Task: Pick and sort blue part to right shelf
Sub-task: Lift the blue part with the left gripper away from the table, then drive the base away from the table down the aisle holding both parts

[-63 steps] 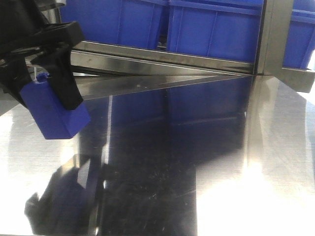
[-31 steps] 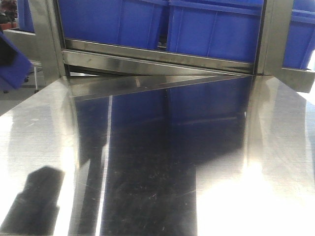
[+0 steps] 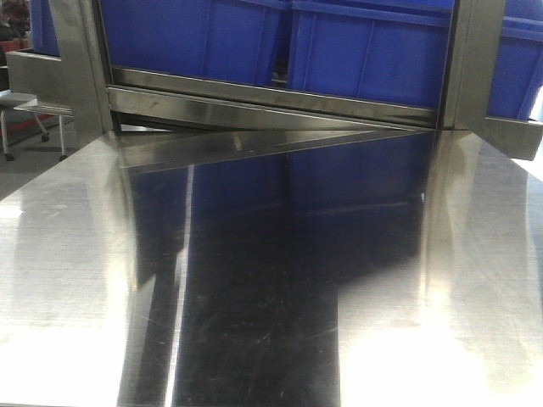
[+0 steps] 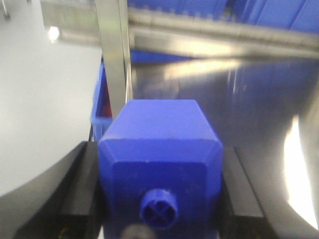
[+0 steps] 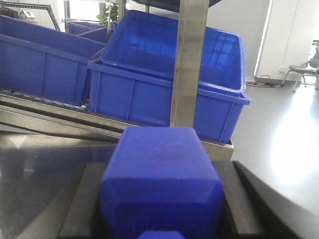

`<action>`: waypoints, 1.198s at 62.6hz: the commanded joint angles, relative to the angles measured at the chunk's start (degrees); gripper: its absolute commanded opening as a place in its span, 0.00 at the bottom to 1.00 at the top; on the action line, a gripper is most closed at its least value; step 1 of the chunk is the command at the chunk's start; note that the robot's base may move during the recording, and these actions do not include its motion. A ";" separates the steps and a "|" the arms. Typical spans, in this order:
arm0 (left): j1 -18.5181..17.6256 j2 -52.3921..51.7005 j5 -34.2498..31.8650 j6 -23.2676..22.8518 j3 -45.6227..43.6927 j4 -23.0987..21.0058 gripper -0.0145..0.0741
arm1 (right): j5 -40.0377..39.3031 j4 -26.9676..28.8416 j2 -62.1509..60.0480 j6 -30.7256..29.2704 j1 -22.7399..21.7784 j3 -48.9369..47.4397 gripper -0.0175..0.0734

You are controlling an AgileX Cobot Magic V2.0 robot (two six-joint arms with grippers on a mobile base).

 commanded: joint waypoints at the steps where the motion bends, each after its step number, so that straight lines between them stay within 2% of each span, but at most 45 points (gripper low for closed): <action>1: 0.03 -3.80 -6.02 -0.33 -1.26 -0.41 0.54 | -5.53 -0.36 0.59 -0.46 -0.30 -1.65 0.66; 37: 0.03 -20.98 -6.02 -0.33 -1.26 -0.31 0.54 | -5.53 -0.36 0.59 -0.46 -0.30 -1.65 0.66; 75: 0.03 -21.26 -6.02 -0.33 -1.26 -0.31 0.54 | -5.48 -0.36 0.59 -0.46 -0.30 -1.65 0.66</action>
